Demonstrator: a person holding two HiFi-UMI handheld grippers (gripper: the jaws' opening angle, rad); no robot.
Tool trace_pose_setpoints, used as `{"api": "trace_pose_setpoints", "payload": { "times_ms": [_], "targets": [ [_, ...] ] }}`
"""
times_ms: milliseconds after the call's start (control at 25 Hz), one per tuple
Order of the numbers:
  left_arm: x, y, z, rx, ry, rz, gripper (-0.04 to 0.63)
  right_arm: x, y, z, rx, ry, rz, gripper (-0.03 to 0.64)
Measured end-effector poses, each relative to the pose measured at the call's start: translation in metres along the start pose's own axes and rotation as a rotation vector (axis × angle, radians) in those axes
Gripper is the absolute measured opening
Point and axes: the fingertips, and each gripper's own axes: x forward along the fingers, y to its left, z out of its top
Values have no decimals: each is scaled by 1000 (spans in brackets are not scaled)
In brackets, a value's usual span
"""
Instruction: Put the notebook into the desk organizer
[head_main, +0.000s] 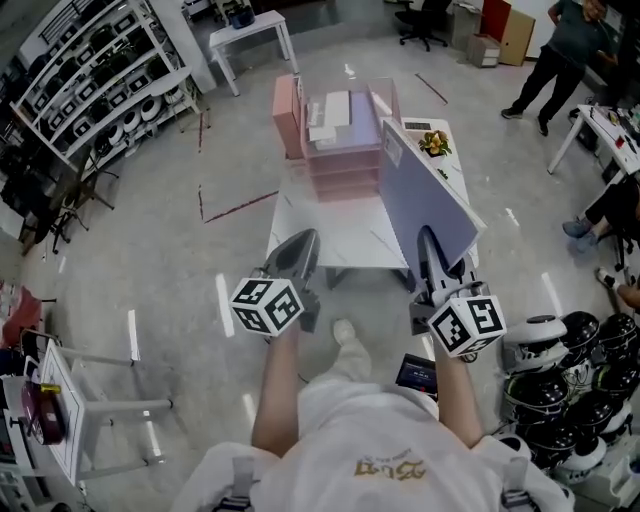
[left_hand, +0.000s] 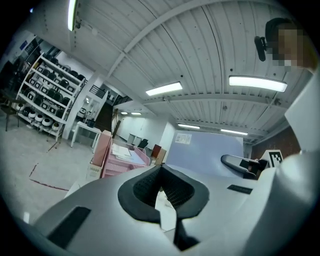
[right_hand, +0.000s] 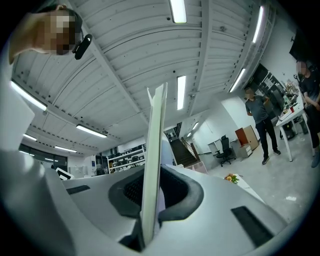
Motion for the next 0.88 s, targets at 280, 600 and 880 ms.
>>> {"api": "trace_pose_setpoints", "payload": {
  "times_ms": [280, 600, 880],
  "targets": [
    [105, 68, 36, 10, 25, -49, 17, 115, -36, -5, -21, 1, -28, 41],
    [191, 139, 64, 3, 55, -109, 17, 220, -69, -15, -53, -1, -90, 41],
    [232, 175, 69, -10, 95, -150, 17, 267, -86, -25, -85, 19, -149, 43]
  ]
}}
